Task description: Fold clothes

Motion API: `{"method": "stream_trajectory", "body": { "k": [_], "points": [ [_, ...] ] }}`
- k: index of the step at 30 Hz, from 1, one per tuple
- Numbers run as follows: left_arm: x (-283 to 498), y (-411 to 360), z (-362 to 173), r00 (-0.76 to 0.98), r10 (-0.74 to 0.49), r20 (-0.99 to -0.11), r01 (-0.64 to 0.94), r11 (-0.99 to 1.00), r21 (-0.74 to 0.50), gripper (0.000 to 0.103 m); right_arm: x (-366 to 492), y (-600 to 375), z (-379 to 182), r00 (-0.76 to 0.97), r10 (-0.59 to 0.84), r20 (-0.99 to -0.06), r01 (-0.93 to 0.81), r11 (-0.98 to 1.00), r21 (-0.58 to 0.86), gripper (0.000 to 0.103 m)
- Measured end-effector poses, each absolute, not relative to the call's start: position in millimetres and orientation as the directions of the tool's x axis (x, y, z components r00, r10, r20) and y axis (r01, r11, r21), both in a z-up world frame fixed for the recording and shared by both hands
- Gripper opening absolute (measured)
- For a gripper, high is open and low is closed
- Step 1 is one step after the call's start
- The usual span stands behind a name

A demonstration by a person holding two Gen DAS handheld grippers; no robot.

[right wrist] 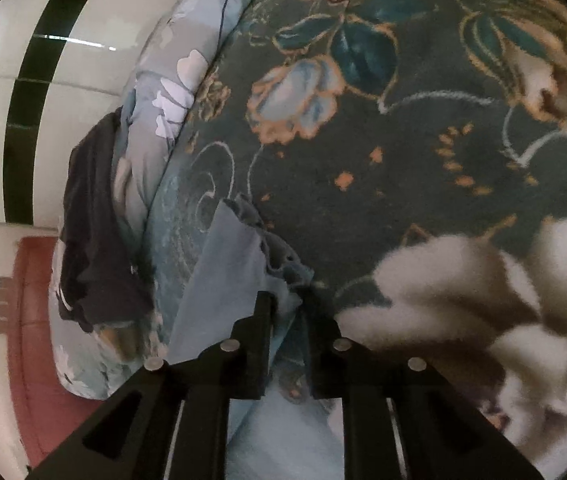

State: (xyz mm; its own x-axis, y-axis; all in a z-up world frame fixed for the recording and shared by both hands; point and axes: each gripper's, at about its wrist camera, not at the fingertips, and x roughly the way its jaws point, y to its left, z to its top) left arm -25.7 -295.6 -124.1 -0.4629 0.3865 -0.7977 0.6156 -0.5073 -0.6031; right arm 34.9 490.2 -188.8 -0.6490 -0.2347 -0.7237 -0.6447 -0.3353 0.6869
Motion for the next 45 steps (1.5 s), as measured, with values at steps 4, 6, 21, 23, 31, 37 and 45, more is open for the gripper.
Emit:
{"method": "stream_trajectory", "body": {
  "k": [4,6,21,23,31,37,45],
  "points": [
    [-22,-294,-126,-0.458,0.390,-0.799,0.622,-0.502,-0.602,0.060,30,493,-195,-0.681,-0.253,-0.687,-0.623,-0.294,0.725,0.018],
    [-21,-292,-129,-0.457,0.396,-0.796,0.625,-0.494,-0.605,0.060,28,495,-198,-0.697,-0.257,-0.670,-0.615,-0.268,0.742,0.017],
    [-66,-208,-121,-0.401,0.474,-0.784,0.423,-0.664,-0.617,0.060,-36,372,-58,-0.663,-0.304,-0.684,-0.327,-0.704,0.631,0.008],
    [-75,-190,-130,-0.360,0.516,-0.777,0.401,-0.666,-0.628,0.060,-50,329,-52,-0.623,-0.350,-0.700,-0.250,-0.758,0.602,0.008],
    [-72,-176,-146,-0.323,0.569,-0.756,0.408,-0.637,-0.654,0.060,-91,169,-82,-0.416,-0.466,-0.781,-0.041,-0.848,0.528,0.008],
    [-60,-218,-149,-0.373,0.536,-0.758,0.469,-0.596,-0.652,0.060,-108,88,-110,-0.304,-0.457,-0.836,0.039,-0.883,0.468,0.008],
    [-43,-255,-153,-0.424,0.512,-0.747,0.530,-0.529,-0.663,0.060,-113,46,-146,-0.199,-0.384,-0.902,0.043,-0.923,0.383,0.013]
  ]
}}
